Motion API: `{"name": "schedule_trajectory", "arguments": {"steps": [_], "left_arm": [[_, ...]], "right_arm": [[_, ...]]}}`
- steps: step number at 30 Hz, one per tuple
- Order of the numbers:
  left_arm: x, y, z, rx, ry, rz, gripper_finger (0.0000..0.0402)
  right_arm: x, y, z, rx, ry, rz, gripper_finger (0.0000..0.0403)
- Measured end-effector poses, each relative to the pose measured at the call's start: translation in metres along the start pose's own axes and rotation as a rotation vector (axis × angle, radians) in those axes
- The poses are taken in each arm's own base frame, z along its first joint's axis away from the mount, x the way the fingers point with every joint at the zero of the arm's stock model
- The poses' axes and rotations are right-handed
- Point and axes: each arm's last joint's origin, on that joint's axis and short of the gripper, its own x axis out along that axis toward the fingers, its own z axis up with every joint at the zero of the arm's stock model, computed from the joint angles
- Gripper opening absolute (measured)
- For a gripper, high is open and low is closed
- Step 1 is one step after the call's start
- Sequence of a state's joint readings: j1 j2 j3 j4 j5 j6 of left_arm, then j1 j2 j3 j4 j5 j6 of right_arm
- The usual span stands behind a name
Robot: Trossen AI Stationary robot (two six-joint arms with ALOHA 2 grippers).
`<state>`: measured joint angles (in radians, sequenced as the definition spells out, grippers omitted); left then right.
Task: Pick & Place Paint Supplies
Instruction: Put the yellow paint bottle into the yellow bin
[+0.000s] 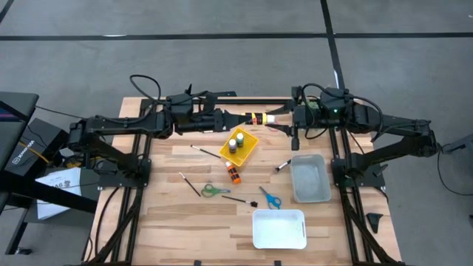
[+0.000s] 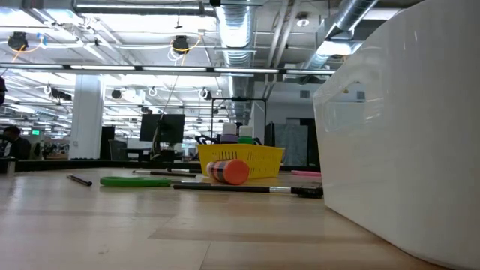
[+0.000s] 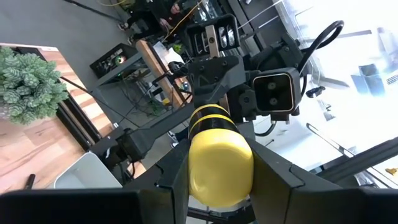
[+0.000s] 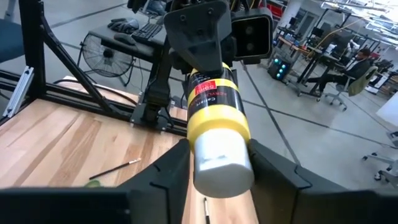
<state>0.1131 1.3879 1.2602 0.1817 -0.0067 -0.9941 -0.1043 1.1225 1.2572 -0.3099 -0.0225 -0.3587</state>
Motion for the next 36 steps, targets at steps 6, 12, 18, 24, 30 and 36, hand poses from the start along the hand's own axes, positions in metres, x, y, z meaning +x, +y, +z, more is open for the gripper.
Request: {"name": "schedule_trajectory", "arguments": {"steps": [6,12,18,24,30,36], "left_arm": [[-0.001,0.002,-0.002,0.091,0.039,0.015,0.0157],[0.000,0.005,-0.004,0.223,0.060,0.041,0.0223],[-0.012,0.006,-0.004,0.546,0.126,0.109,0.0239],[-0.035,0.000,0.003,0.830,0.141,0.202,0.0232],[-0.069,-0.009,0.015,0.979,0.100,0.371,0.0230],[-0.098,-0.014,0.022,1.010,0.086,0.481,0.0226]], "right_arm": [[0.000,0.006,0.000,-0.001,0.008,0.025,0.0110],[0.000,0.009,-0.002,0.057,0.037,0.045,0.0110],[-0.020,0.004,0.007,0.087,0.177,0.087,0.0110],[-0.037,-0.004,0.022,0.138,0.353,0.127,0.0110],[-0.020,-0.012,0.037,0.145,0.559,0.176,0.0110],[0.036,-0.019,0.036,0.075,0.805,0.269,0.0110]]}}
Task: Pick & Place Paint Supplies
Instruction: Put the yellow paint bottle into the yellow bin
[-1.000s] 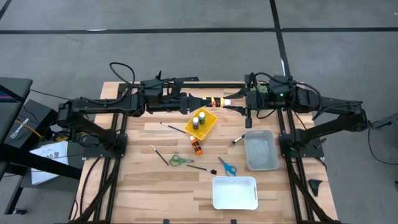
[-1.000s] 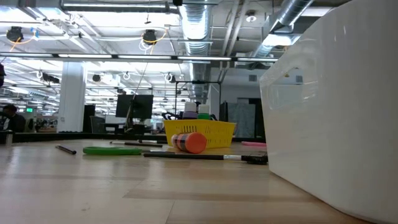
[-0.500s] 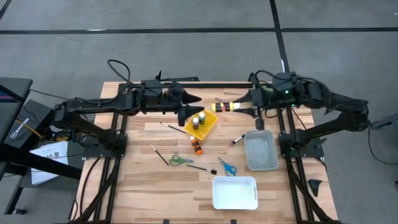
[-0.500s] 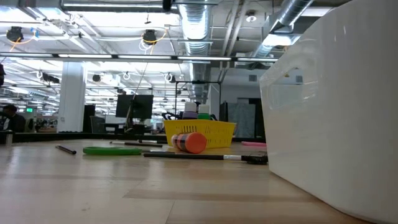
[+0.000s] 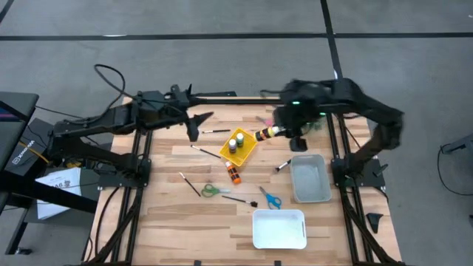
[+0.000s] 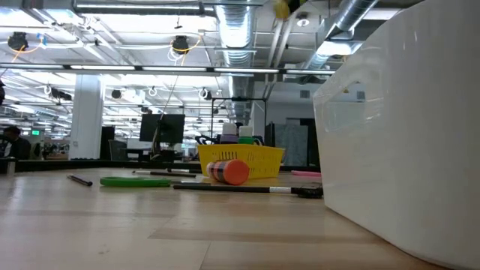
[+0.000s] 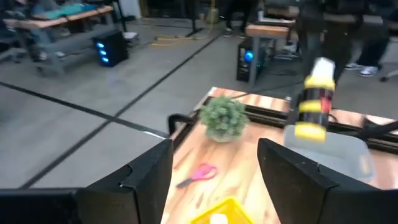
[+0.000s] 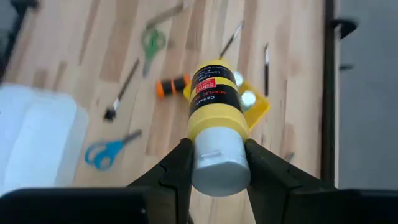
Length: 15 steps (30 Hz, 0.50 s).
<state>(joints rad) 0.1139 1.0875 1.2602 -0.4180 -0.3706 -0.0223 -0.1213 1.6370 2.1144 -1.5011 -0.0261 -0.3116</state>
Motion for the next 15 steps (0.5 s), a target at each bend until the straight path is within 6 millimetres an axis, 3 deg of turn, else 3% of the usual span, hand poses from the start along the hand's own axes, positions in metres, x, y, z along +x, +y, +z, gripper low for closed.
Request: {"name": "schedule_trajectory", "arguments": {"steps": [2,7,12,15], "left_arm": [[-0.005,0.003,-0.002,0.009,0.021,0.023,0.0223],[-0.011,0.005,-0.004,0.052,0.048,0.032,0.0218],[-0.012,0.006,-0.008,0.084,0.082,0.052,0.0221],[-0.012,0.007,-0.010,0.099,0.102,0.092,0.0221]], "right_arm": [[0.018,-0.007,0.013,-0.001,0.079,0.024,0.0110],[0.058,-0.020,0.041,0.084,0.068,0.120,0.0110],[0.109,-0.021,0.047,0.210,0.193,0.152,0.0110],[0.125,-0.020,0.048,0.290,0.253,0.151,0.0110]]}}
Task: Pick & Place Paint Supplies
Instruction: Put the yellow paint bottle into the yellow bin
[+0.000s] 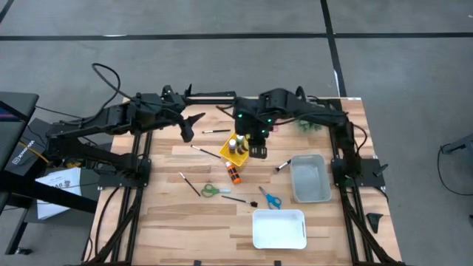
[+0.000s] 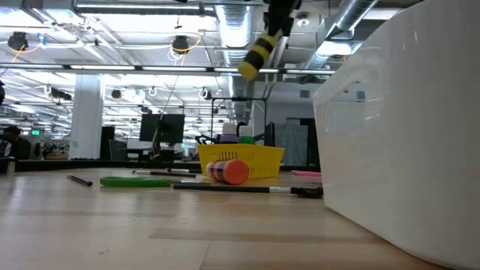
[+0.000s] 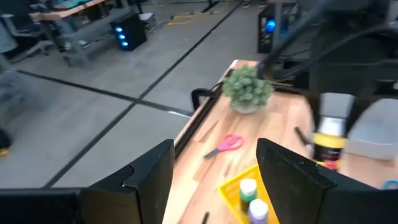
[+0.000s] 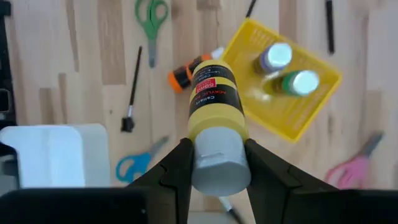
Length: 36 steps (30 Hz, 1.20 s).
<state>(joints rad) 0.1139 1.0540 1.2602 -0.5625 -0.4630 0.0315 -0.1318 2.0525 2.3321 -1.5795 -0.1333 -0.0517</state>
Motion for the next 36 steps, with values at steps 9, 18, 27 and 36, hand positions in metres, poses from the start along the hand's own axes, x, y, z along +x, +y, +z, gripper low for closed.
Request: {"name": "schedule_trajectory", "arguments": {"steps": [9,18,27,36], "left_arm": [[-0.003,0.005,-0.006,0.031,0.055,0.130,0.0221],[-0.009,0.013,-0.009,0.062,0.080,0.231,0.0221],[-0.011,0.019,-0.009,0.050,0.080,0.255,0.0221],[-0.011,0.018,-0.009,0.051,0.081,0.254,0.0221]], "right_arm": [[0.040,-0.013,0.013,0.218,0.085,-0.002,0.0110],[0.045,-0.038,0.013,0.386,0.095,-0.018,0.0110],[0.041,-0.063,0.009,0.489,0.085,-0.030,0.0110],[0.040,-0.067,0.009,0.525,0.086,0.037,0.0110]]}}
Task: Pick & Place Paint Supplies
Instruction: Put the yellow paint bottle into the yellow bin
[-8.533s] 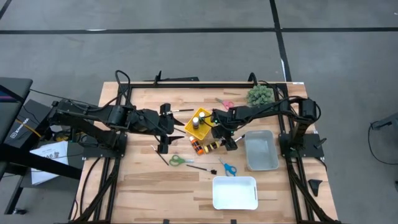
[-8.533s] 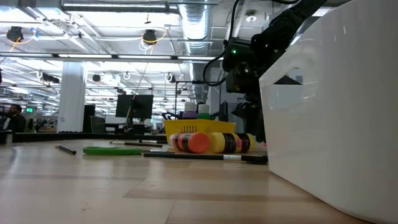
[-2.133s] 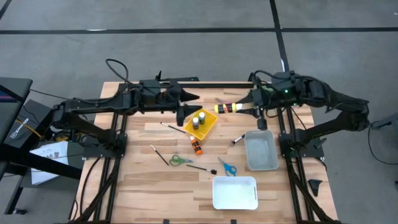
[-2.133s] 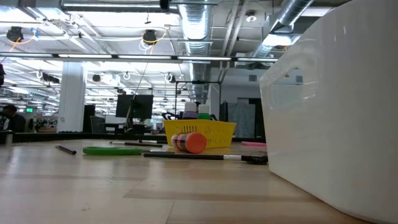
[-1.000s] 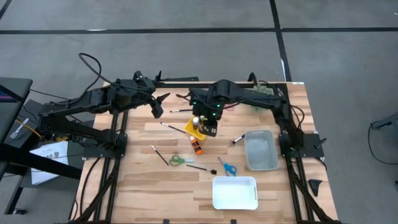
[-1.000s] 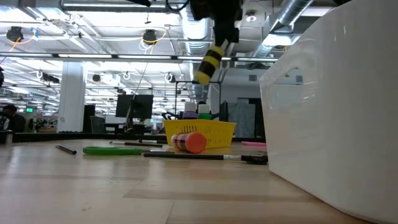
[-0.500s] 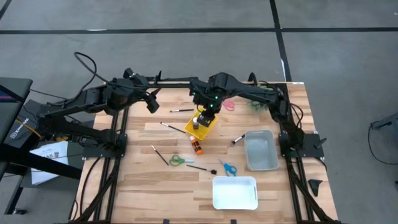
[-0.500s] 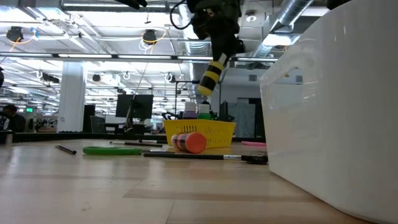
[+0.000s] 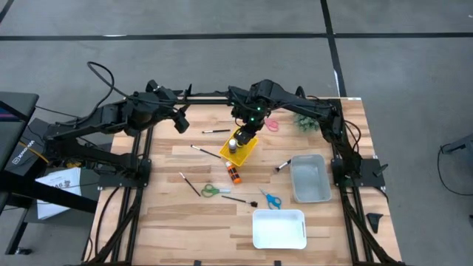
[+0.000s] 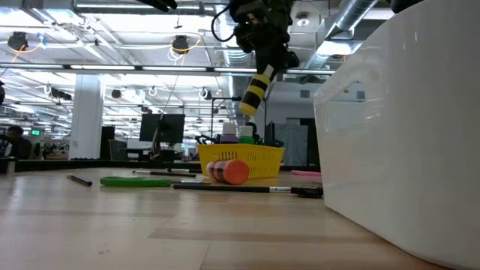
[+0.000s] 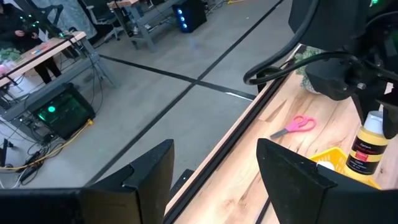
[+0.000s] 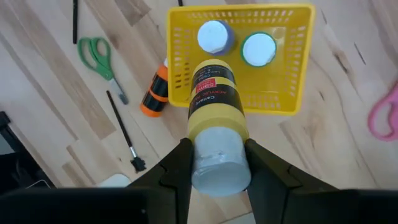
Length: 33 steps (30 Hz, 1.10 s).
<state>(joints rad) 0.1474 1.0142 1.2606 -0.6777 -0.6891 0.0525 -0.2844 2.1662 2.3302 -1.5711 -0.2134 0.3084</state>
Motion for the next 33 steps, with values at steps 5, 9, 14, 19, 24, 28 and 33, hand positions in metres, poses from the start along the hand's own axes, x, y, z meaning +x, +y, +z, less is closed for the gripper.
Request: {"name": "schedule_trajectory", "arguments": {"steps": [5,9,14,19,24,28,33], "left_arm": [[0.000,0.000,0.000,0.001,0.000,-0.001,0.0221],[0.000,0.000,0.000,0.001,-0.001,-0.001,0.0221],[0.000,0.000,0.000,0.002,-0.001,-0.004,0.0217],[0.000,0.000,0.000,0.002,-0.001,-0.004,0.0215],[0.000,0.000,0.000,0.002,-0.001,-0.003,0.0215],[0.000,0.000,0.000,0.002,-0.001,-0.003,0.0213],[0.000,0.000,0.000,0.003,-0.001,-0.003,0.0212]], "right_arm": [[0.000,0.001,0.000,0.007,0.006,0.017,0.0110],[0.012,0.004,0.003,0.002,0.034,0.016,0.0110],[0.026,0.008,0.006,-0.024,0.064,0.003,0.0110],[0.034,0.004,0.010,-0.053,0.075,-0.018,0.0110],[0.057,-0.005,0.019,-0.042,0.132,-0.010,0.0110],[0.063,-0.010,0.022,-0.053,0.146,-0.013,0.0110],[0.068,-0.015,0.026,-0.052,0.154,-0.016,0.0110]]}}
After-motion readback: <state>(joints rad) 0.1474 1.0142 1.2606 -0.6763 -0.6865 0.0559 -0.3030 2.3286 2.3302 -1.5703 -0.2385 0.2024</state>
